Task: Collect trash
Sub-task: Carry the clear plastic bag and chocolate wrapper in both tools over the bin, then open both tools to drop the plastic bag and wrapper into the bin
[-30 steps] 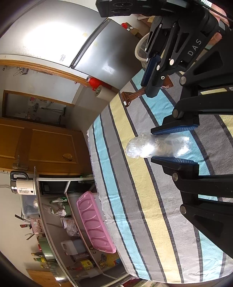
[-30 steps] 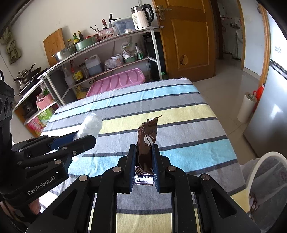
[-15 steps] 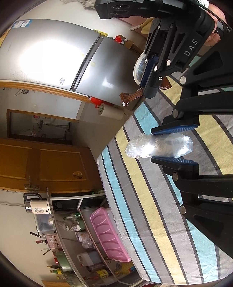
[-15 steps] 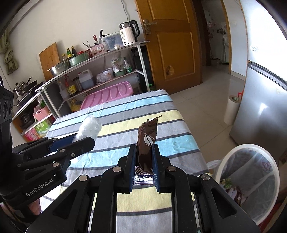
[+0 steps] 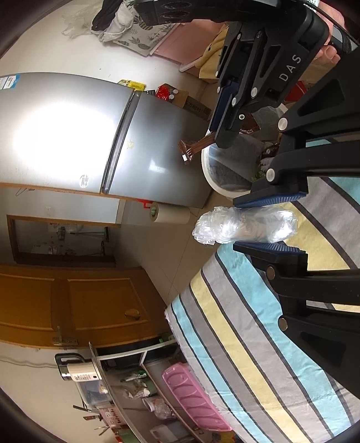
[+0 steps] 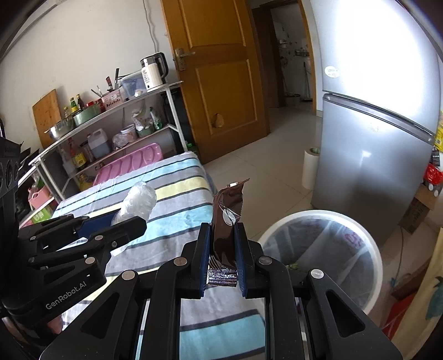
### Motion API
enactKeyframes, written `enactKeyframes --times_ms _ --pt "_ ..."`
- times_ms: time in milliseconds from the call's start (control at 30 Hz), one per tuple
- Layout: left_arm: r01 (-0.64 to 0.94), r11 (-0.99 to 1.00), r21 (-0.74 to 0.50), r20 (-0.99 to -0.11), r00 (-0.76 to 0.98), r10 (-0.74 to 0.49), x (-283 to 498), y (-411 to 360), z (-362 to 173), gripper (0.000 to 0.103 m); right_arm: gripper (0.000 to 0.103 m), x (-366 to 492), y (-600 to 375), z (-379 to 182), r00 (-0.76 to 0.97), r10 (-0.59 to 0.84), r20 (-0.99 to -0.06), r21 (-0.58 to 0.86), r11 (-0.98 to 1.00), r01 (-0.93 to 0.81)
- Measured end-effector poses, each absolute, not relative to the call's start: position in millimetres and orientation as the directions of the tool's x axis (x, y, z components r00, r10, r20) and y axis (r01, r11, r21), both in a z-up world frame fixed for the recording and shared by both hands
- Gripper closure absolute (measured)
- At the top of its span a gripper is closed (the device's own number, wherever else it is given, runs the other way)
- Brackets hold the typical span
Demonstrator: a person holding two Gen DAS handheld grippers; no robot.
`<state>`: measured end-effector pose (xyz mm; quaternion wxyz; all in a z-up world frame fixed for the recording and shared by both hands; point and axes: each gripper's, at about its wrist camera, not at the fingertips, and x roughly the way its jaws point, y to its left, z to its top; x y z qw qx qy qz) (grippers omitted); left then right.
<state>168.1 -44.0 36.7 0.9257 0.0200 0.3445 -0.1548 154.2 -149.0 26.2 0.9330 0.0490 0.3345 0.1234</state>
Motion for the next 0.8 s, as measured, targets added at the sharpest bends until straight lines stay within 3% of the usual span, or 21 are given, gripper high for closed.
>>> enactKeyframes --times_ms 367,800 --pt "0.403 0.91 -0.094 -0.682 0.64 -0.354 191 -123 17 0.078 0.085 154 -226 18 0.76 0.14 -0.635 0.161 0.986 -0.047" --pt "0.44 0.891 -0.114 -0.766 0.532 -0.361 214 -174 -33 0.078 0.085 175 -270 -33 0.668 0.1 -0.738 0.155 0.988 0.023"
